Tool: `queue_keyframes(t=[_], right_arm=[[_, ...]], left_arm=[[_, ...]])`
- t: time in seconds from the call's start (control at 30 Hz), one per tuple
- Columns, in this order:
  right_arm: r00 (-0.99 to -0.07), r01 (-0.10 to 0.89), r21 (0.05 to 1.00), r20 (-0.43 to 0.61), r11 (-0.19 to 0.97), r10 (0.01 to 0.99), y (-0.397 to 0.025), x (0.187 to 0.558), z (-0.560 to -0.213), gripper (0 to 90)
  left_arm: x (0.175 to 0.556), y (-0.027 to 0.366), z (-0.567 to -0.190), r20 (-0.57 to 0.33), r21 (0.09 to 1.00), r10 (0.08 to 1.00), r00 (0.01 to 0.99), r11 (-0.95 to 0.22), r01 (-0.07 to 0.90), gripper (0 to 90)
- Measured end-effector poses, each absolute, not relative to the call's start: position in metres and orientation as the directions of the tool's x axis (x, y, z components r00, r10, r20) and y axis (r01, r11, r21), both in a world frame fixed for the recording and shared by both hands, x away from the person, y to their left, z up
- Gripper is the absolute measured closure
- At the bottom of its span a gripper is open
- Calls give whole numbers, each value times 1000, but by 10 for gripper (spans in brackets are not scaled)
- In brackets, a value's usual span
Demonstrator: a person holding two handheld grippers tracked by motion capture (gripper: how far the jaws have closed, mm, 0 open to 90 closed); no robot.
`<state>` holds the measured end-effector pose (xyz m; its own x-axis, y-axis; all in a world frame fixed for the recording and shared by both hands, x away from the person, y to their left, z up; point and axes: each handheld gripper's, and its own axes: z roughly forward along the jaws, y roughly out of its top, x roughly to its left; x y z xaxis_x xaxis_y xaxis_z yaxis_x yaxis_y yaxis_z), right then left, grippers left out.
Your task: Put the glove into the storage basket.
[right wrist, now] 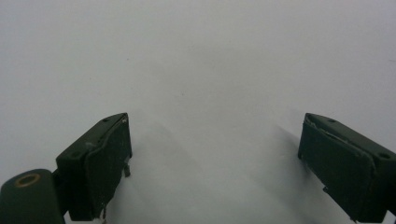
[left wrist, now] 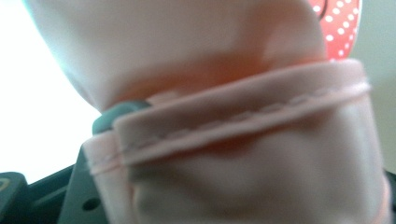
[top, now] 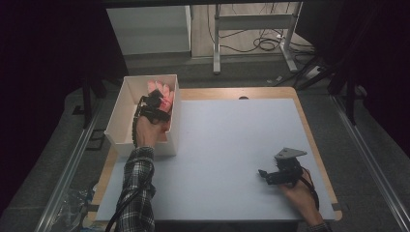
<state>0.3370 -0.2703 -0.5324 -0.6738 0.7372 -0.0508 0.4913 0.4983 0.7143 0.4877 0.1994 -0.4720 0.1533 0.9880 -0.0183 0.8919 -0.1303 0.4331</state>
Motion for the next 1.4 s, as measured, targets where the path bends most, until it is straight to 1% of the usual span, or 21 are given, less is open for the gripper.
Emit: queue_keyframes(t=[0.03,0.13,0.17,0.2,0.3,0.37,0.47,0.7,0.8,0.9,1.1,1.4], right_arm=[[-674,491,714,-51,498,737,-270,337,-532,99],[-674,491,714,-51,498,737,-270,337,-532,99],[-674,491,714,-51,498,737,-270,337,-532,99],[-674,491,714,-51,498,737,-270,337,-532,99],[-674,491,714,-51,498,737,-270,337,-532,99],[-674,491,714,-51,498,737,-270,337,-532,99],[-674,491,714,-51,498,737,-270,337,-532,99],[-674,491,714,-51,499,737,-270,337,-532,99],[-674,492,714,-51,498,737,-270,337,-532,99],[-674,491,714,-51,499,737,-270,337,-532,99],[-674,490,714,-53,500,737,-270,337,-532,99],[-674,491,713,-53,500,737,-270,337,-532,99]], left_arm=[[489,199,-474,-24,427,988,152,-128,895,395],[492,195,-480,-19,375,987,158,-139,916,357],[492,195,-480,-19,375,987,158,-139,916,336],[495,193,-482,-21,332,986,165,-149,931,308],[496,193,-483,-20,318,986,163,-148,936,256],[495,195,-484,-9,315,987,163,-152,937,195],[493,199,-482,-20,311,985,172,-158,937,152],[488,202,-475,-30,332,984,177,-158,930,103],[484,203,-469,-44,358,983,181,-153,921,88],[481,204,-464,-38,364,982,187,-161,917,74],[470,207,-451,-18,419,980,200,-174,891,47],[453,212,-440,-14,509,975,223,-185,841,24]])
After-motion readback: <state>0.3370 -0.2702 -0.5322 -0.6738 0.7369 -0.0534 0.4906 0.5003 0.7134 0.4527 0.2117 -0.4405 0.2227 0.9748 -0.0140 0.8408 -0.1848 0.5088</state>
